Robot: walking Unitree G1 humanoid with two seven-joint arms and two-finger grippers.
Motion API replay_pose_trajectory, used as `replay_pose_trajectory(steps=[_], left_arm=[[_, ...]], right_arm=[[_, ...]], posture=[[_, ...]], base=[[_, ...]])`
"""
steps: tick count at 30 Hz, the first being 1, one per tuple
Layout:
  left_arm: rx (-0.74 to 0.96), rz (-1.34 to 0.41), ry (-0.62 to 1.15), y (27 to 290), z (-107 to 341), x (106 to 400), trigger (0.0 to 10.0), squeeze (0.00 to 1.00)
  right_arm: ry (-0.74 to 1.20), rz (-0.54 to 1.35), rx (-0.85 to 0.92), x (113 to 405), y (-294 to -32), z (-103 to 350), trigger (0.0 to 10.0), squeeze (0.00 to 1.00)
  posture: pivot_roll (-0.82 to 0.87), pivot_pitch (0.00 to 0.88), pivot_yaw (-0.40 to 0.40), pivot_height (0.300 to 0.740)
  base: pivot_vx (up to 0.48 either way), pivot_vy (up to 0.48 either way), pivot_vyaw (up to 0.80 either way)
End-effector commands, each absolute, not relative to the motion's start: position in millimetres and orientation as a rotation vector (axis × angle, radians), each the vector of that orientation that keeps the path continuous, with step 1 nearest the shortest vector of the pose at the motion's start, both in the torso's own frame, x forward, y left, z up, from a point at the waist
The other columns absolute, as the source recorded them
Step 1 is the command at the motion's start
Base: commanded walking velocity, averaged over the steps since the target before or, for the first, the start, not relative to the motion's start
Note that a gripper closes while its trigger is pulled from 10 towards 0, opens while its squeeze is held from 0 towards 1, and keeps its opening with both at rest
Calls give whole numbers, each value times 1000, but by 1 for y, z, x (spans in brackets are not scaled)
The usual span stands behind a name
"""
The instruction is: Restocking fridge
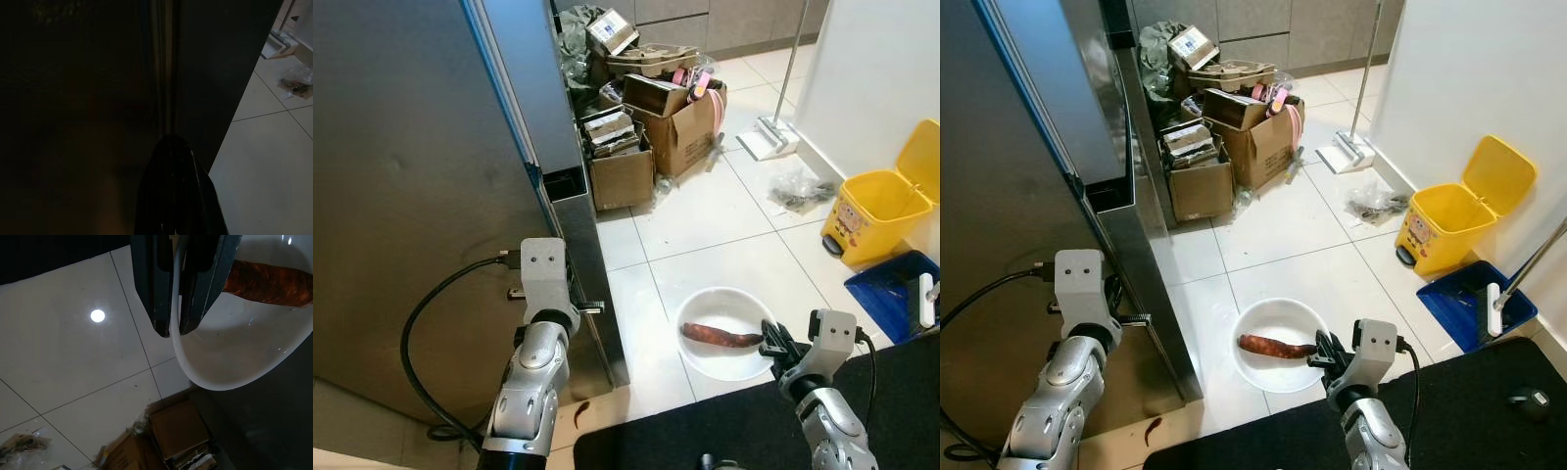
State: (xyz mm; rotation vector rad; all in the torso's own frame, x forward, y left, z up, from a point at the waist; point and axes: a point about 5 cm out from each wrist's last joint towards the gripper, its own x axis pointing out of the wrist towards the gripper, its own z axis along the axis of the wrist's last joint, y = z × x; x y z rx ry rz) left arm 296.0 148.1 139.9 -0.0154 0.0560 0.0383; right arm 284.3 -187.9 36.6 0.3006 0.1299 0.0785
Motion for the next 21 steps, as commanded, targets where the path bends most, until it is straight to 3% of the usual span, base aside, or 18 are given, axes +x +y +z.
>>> replay_pose_trajectory(steps=[1, 7, 21], left_arm=[[-33, 55, 65, 148, 139, 294, 10000, 0], [-57, -11, 74, 138, 140, 292, 10000, 0], [-71, 59, 3, 143, 155, 308, 10000, 0]], right_arm=[[141, 79, 296, 280, -189, 33, 10000, 0], [140, 78, 296, 280, -189, 33, 10000, 0], [137, 78, 296, 281, -189, 34, 10000, 0]], posture=[[-82, 167, 30, 717], [-85, 167, 29, 717], [-88, 165, 27, 717]], base=[[0, 0, 0], [0, 0, 0], [0, 0, 0]])
